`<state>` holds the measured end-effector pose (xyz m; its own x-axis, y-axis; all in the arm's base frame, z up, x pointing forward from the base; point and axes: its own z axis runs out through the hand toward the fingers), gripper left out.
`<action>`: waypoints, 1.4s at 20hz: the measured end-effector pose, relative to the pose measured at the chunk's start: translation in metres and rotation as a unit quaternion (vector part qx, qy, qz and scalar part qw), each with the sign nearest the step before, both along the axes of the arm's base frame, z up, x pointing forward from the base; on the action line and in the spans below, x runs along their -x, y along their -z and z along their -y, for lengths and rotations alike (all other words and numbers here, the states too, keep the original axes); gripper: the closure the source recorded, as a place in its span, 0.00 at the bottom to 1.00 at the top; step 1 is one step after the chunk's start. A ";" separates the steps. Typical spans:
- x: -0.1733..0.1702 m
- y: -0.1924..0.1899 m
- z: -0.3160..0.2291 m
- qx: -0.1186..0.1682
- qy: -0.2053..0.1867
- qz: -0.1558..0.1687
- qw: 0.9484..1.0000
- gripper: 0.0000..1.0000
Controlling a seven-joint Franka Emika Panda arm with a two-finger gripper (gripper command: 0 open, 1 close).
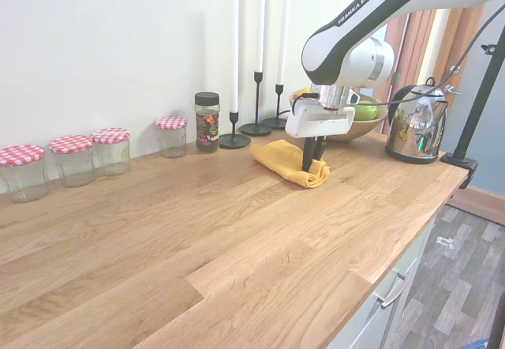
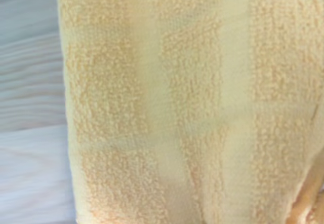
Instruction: Wipe the counter
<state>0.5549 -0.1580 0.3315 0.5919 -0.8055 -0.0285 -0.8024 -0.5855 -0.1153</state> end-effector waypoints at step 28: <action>-0.006 0.002 -0.260 0.064 -0.128 0.005 0.990 1.00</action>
